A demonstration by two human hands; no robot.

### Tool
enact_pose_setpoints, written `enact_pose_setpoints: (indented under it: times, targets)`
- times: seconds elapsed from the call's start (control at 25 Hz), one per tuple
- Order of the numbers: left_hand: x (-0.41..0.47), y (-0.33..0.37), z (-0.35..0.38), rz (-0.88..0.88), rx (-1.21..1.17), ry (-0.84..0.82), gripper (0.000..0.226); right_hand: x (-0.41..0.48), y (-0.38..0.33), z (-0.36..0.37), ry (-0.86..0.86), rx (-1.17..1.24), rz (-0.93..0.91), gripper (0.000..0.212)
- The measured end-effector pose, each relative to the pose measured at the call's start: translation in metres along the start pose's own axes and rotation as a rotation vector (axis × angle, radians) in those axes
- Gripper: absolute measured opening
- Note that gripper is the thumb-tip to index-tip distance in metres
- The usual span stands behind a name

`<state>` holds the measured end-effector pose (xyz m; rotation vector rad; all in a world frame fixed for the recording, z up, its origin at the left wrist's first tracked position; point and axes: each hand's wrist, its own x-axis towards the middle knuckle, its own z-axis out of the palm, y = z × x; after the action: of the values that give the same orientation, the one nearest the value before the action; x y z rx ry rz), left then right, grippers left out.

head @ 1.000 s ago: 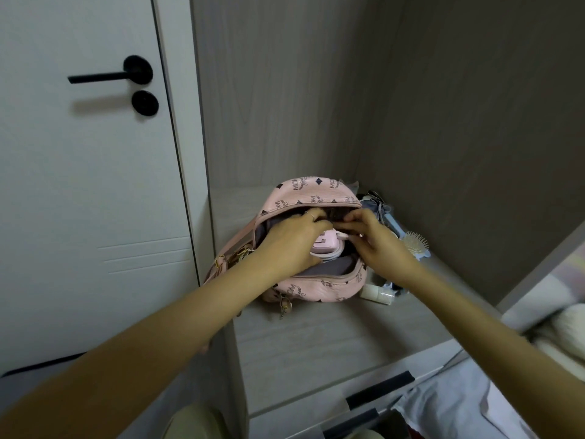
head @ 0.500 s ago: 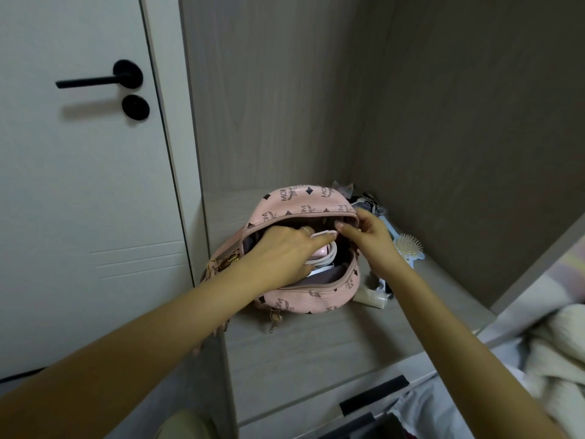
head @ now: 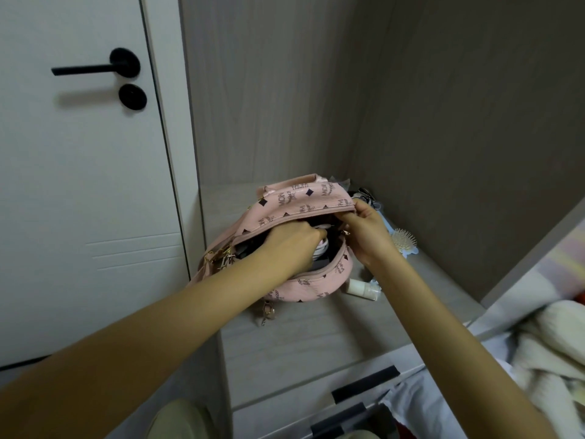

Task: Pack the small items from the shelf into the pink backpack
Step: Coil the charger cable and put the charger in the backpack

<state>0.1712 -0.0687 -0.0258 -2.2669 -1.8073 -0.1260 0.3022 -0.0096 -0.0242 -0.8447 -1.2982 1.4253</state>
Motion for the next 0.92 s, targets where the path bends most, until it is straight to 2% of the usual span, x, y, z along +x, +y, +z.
enact_pose_setpoints:
  times: [0.2, 0.28, 0.4, 0.56, 0.68, 0.8, 0.92]
  targets:
    - [-0.004, 0.014, -0.001, -0.042, 0.1, 0.002, 0.045, 0.001, -0.003, 0.002, 0.077, -0.054, 0.025, 0.017]
    - [-0.008, 0.022, 0.01, -0.017, 0.173, 0.064, 0.043, 0.0, -0.003, 0.005, 0.105, -0.044, 0.039, 0.017]
    - [-0.013, 0.03, 0.002, -0.106, 0.289, 0.107, 0.05, 0.001, -0.001, 0.015, 0.147, -0.046, 0.011, 0.017]
    - [0.009, 0.033, 0.006, -0.106, 0.126, -0.156, 0.045, 0.006, -0.001, 0.021, 0.151, -0.119, -0.051, 0.008]
    - [0.012, 0.029, -0.003, -0.08, 0.14, -0.105, 0.041, 0.01, -0.002, 0.018, 0.144, -0.162, -0.021, 0.004]
    - [0.004, 0.019, -0.01, -0.003, 0.116, -0.133, 0.043, 0.012, -0.005, 0.016, 0.135, -0.214, 0.021, 0.007]
    - [-0.019, 0.002, -0.014, 0.02, -0.047, -0.111, 0.056, 0.011, -0.008, 0.014, 0.09, -0.154, 0.056, 0.003]
